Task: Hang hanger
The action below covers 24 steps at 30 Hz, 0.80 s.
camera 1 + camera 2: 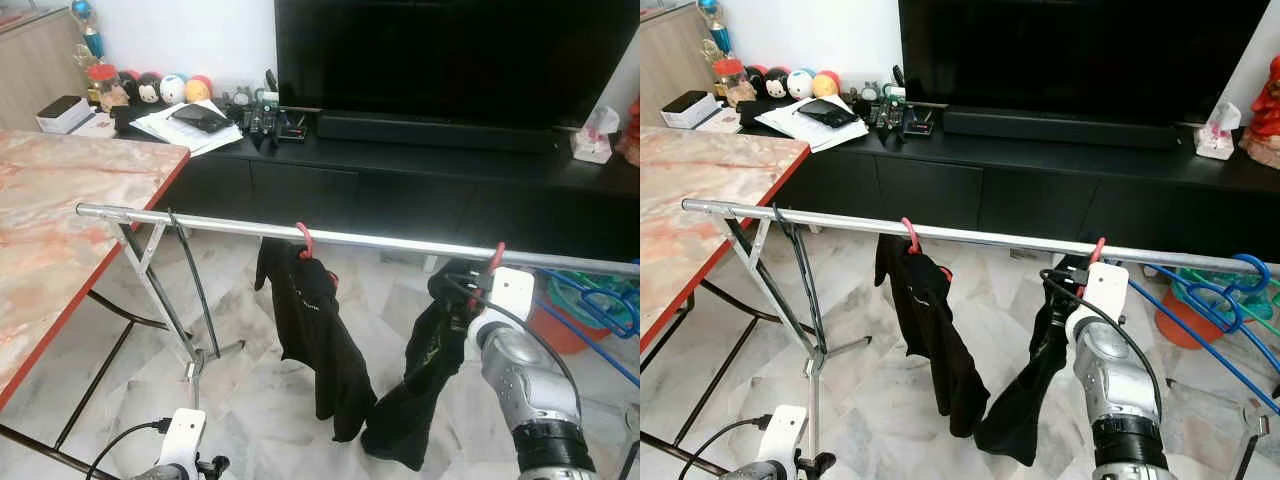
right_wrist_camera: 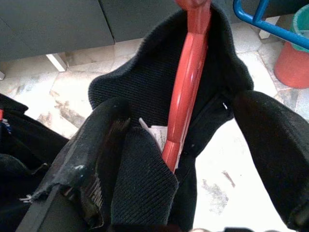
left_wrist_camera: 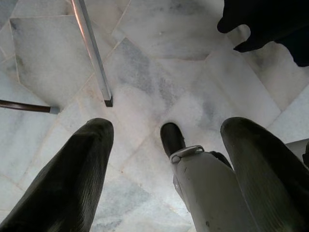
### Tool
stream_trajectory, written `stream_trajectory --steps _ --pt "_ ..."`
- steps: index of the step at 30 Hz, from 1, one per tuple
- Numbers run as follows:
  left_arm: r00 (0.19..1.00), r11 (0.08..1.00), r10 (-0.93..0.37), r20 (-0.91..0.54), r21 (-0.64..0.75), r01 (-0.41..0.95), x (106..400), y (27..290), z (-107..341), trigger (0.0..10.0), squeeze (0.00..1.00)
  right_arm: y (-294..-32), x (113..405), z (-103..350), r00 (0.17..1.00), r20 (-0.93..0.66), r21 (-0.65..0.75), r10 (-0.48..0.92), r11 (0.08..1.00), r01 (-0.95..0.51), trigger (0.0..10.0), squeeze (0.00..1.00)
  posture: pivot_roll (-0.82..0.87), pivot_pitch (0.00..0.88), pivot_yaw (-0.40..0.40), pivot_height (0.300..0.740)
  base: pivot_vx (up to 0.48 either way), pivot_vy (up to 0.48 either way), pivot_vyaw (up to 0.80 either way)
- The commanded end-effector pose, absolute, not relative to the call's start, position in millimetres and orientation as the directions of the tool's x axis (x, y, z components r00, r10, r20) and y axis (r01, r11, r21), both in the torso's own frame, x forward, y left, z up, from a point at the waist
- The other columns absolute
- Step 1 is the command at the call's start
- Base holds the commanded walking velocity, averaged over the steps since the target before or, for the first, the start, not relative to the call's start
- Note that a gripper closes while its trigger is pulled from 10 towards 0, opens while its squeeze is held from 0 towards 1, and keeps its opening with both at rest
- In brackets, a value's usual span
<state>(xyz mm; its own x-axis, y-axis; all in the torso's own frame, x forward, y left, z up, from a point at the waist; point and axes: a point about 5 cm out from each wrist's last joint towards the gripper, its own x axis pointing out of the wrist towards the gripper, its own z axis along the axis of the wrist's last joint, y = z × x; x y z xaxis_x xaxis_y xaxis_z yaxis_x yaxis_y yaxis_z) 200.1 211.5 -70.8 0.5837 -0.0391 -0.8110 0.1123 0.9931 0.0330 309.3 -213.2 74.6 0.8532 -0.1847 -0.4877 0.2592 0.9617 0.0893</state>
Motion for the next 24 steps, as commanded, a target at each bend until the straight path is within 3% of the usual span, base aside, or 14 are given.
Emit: stream_trajectory --steps 1,2,3,6,7,17,18,19,22,23,24 --pt "0.572 0.994 -0.035 -0.820 0.029 0.101 196.6 212.3 -72.7 10.0 0.00 -215.2 306.6 75.9 0.847 -0.492 0.095 -0.203 0.954 0.284 7.3 0.00 -0.16 0.000 -0.009 0.740 0.000 0.000 0.00" --pt "0.572 0.994 -0.035 -0.820 0.029 0.102 196.6 212.2 -72.7 10.0 0.00 -215.5 306.4 75.8 0.847 -0.491 0.098 -0.206 0.953 0.288 7.3 0.00 -0.16 0.000 -0.009 0.740 0.000 0.000 0.00" --pt "0.573 0.994 -0.035 -0.819 0.028 0.101 196.7 212.1 -72.7 10.0 0.00 -215.9 306.5 75.3 0.846 -0.490 0.103 -0.212 0.949 0.297 0.0 0.00 -0.16 0.000 -0.009 0.740 0.000 0.000 0.00" --pt "0.574 0.995 -0.035 -0.818 0.028 0.100 196.9 211.9 -72.6 10.0 0.00 -216.6 307.4 73.5 0.842 -0.493 0.106 -0.217 0.946 0.305 0.1 0.00 -0.16 0.000 -0.010 0.740 0.000 0.000 0.00" --pt "0.576 0.995 -0.035 -0.817 0.028 0.100 197.2 211.7 -72.5 10.0 0.00 -216.0 307.7 72.8 0.841 -0.499 0.112 -0.209 0.947 0.301 10.0 0.00 -0.16 0.000 -0.011 0.740 0.000 0.000 0.00" --pt "0.582 0.995 -0.037 -0.812 0.025 0.098 197.7 211.3 -72.2 10.0 0.00 -217.8 307.9 63.7 0.820 -0.533 0.140 -0.208 0.934 0.327 10.0 0.00 -0.16 0.000 -0.011 0.740 0.000 0.000 0.00" --pt "0.582 0.995 -0.037 -0.812 0.024 0.097 197.8 211.2 -72.2 10.0 0.00 -217.7 307.8 63.6 0.821 -0.533 0.141 -0.206 0.935 0.326 5.6 0.00 -0.16 0.000 -0.010 0.740 0.000 0.000 0.00" --pt "0.583 0.995 -0.038 -0.812 0.023 0.097 197.8 211.2 -72.1 10.0 0.00 -217.5 307.8 63.5 0.822 -0.532 0.143 -0.204 0.935 0.325 0.0 0.00 -0.16 0.000 -0.010 0.740 0.000 0.000 0.00" --pt "0.583 0.995 -0.041 -0.811 0.021 0.100 197.8 210.7 -72.2 10.0 0.00 -217.3 308.0 63.0 0.826 -0.527 0.141 -0.198 0.938 0.315 0.0 0.00 -0.16 0.000 -0.009 0.740 0.000 0.000 0.00" --pt "0.583 0.995 -0.042 -0.811 0.020 0.100 197.8 210.5 -72.2 10.0 0.00 -217.6 308.2 62.5 0.828 -0.525 0.137 -0.198 0.940 0.312 7.0 0.00 -0.16 0.000 -0.011 0.740 0.000 0.000 0.00" --pt "0.584 0.995 -0.042 -0.811 0.020 0.100 197.8 210.4 -72.2 10.0 0.00 -217.8 308.2 62.3 0.828 -0.524 0.136 -0.198 0.941 0.311 10.0 0.00 -0.16 0.000 -0.011 0.740 0.000 0.000 0.00"
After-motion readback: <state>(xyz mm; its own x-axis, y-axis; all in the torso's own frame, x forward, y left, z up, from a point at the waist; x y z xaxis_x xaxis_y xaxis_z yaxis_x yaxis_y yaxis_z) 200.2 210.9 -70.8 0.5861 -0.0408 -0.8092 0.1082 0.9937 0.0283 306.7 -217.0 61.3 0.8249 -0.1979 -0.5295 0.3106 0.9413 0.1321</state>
